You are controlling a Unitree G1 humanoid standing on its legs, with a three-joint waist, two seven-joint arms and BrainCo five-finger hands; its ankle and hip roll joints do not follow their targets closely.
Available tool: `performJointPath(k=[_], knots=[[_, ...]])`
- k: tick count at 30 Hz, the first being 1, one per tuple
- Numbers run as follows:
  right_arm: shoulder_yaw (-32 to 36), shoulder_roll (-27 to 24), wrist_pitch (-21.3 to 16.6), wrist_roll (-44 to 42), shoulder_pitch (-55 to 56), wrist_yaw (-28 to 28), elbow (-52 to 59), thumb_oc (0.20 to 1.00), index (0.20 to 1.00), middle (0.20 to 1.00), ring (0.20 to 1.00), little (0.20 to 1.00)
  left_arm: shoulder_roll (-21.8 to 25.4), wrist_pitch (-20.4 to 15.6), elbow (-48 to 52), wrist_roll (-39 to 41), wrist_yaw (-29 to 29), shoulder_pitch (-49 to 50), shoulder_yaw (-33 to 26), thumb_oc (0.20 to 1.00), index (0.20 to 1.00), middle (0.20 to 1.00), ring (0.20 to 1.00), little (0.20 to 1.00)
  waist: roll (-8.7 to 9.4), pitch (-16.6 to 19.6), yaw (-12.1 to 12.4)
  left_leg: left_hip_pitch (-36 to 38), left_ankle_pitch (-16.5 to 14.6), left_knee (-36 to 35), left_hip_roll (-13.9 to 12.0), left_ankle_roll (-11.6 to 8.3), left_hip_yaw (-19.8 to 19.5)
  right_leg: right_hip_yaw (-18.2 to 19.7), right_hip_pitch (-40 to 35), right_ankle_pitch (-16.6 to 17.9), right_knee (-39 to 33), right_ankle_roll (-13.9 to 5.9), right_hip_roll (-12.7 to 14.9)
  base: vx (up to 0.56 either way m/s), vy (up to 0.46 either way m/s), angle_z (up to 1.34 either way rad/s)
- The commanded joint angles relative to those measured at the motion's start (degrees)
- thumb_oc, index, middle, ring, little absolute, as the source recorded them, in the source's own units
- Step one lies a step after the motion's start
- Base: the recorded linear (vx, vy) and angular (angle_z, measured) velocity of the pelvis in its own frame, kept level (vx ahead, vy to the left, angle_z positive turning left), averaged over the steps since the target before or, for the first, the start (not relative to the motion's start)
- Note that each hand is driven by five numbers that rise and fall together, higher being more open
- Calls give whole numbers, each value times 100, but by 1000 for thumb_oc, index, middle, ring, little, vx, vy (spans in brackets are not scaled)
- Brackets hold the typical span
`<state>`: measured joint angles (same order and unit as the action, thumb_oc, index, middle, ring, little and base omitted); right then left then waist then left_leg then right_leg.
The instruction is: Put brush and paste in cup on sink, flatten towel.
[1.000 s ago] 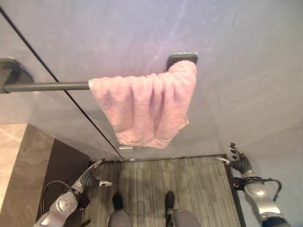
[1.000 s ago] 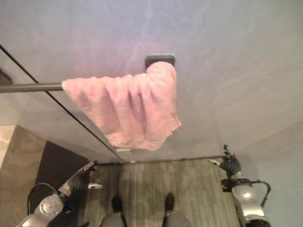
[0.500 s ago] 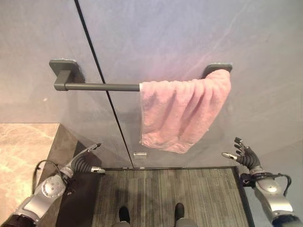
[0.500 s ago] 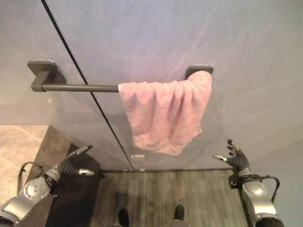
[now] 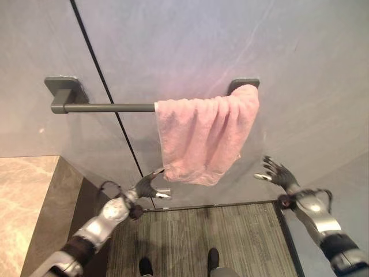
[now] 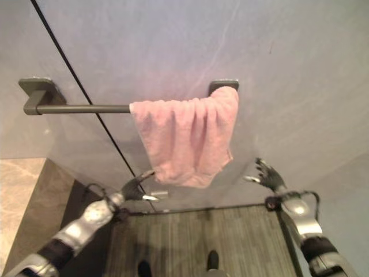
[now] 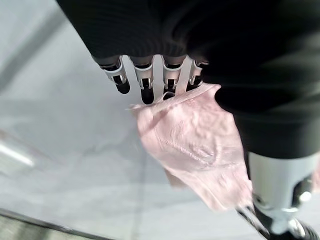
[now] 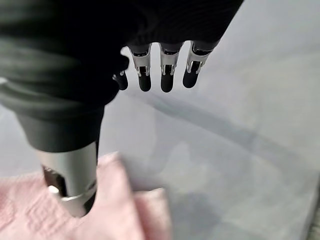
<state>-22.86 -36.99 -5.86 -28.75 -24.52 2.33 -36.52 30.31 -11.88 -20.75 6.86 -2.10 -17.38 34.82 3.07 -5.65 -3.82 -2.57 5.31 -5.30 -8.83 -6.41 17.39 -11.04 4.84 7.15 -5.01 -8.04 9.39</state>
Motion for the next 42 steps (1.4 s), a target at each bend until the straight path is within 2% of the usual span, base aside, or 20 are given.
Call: performJointPath(k=[1,4,5,6,12,15,22,25,26,27,28,32,36,37,40,41,42], knots=[[-173,222,-261,-296,-967,-109,57,1000,1000,1000,1000,1000,-144,-112,-186,190,341,-605,44,1000,1000,1000,1000,1000,-9,-76,234,-53,-6,30,-239,-179,-245,89,220,49,33,-318,285,-28,-49,-24],[-538,684,-248,-552,-1499,-203,173,1000,1000,1000,1000,1000,-507,-83,-448,341,507,-894,189,1000,1000,1000,1000,1000,-31,-96,245,-132,58,30,-303,-220,-215,125,311,76,1,-304,249,-23,-54,-19],[-732,782,-215,-592,-1680,-201,396,379,379,379,379,379,-579,-55,-419,425,518,-962,248,511,511,511,511,511,-42,-85,225,-148,69,30,-331,-234,-197,137,332,66,1,-297,230,-13,-47,-15],[-732,782,-215,-592,-1680,-201,396,200,200,200,200,200,-579,-55,-419,425,518,-962,248,200,200,200,200,200,-42,-85,225,-148,69,30,-332,-234,-197,137,332,66,1,-297,230,5,-29,-14],[-678,930,-234,-645,-1359,-270,1188,200,200,200,200,200,-480,4,-134,541,458,-599,68,200,200,200,200,200,-21,-6,162,-8,24,30,-364,-231,-79,186,281,67,1,-297,207,33,6,-8],[-427,686,-261,-590,-707,-127,1791,200,200,200,200,200,-337,51,61,493,348,-270,-134,200,200,200,200,200,34,61,125,103,-47,30,-340,-196,-86,146,144,38,1,-301,221,37,33,4],[6,536,-331,-752,107,47,2460,200,200,200,200,200,-123,56,393,417,244,8,-348,200,200,200,200,200,128,118,119,158,-120,30,-276,-145,-131,84,49,46,1,-337,268,11,24,5],[737,543,-618,-361,638,-190,3360,200,200,200,200,200,115,-47,1107,487,275,182,-717,200,200,200,200,200,148,163,95,171,-172,30,-235,-98,-158,89,34,64,1,-369,311,12,55,8],[1186,883,-949,62,870,-550,4014,200,200,200,200,200,168,-190,1741,786,443,298,-1054,200,200,200,200,200,113,186,96,195,-217,30,-208,-72,-179,68,1,58,1,-394,342,14,49,4],[1190,897,-933,76,891,-560,4042,200,200,200,200,200,186,-175,1765,790,441,316,-1058,200,200,200,200,200,128,200,93,179,-202,30,-203,-68,-180,69,16,69,1,-391,347,24,50,0],[1347,1017,-1076,90,936,-689,4385,200,200,200,200,200,335,-298,2407,775,500,267,-1232,200,200,200,200,200,113,208,90,194,-231,30,-197,-71,-193,69,-3,55,1,-408,356,0,0,0],[1279,1370,-1242,-397,1182,-438,5298,200,200,200,200,200,303,-425,3386,1227,628,576,-1678,200,200,200,200,200,158,269,106,188,-220,30,-185,-79,-207,67,-24,65,1,-411,394,2,23,4],[953,1287,-1027,8,1173,-492,4961,200,200,200,200,200,335,-300,3007,1011,598,941,-1668,200,200,200,200,200,173,311,141,211,-218,30,-176,-73,-236,50,-70,70,1,-405,413,2,9,2],[680,1268,-768,473,1110,-621,4497,200,200,200,200,200,344,-123,2503,943,504,1111,-1488,200,200,200,200,200,168,312,194,217,-207,30,-161,-55,-250,39,-92,86,1,-396,420,0,0,0],[351,1545,-622,474,957,-731,3632,200,200,200,200,200,305,-15,1919,613,551,1069,-1327,200,200,200,200,200,154,301,266,218,-196,30,-150,-46,-285,2,-130,82,1,-393,438,-4,5,1],[206,1632,-578,747,777,-859,3236,200,200,200,200,200,295,-26,1776,497,622,993,-1294,200,200,200,200,200,151,285,318,215,-191,30,-140,-43,-306,-14,-138,83,1,-390,445,-34,37,13],[45,1762,-537,781,577,-956,3254,200,200,200,200,200,269,-73,1895,758,587,1049,-1357,200,200,200,200,200,140,258,409,201,-177,30,-127,-37,-334,-36,-145,93,1,-388,456,-36,32,17]])
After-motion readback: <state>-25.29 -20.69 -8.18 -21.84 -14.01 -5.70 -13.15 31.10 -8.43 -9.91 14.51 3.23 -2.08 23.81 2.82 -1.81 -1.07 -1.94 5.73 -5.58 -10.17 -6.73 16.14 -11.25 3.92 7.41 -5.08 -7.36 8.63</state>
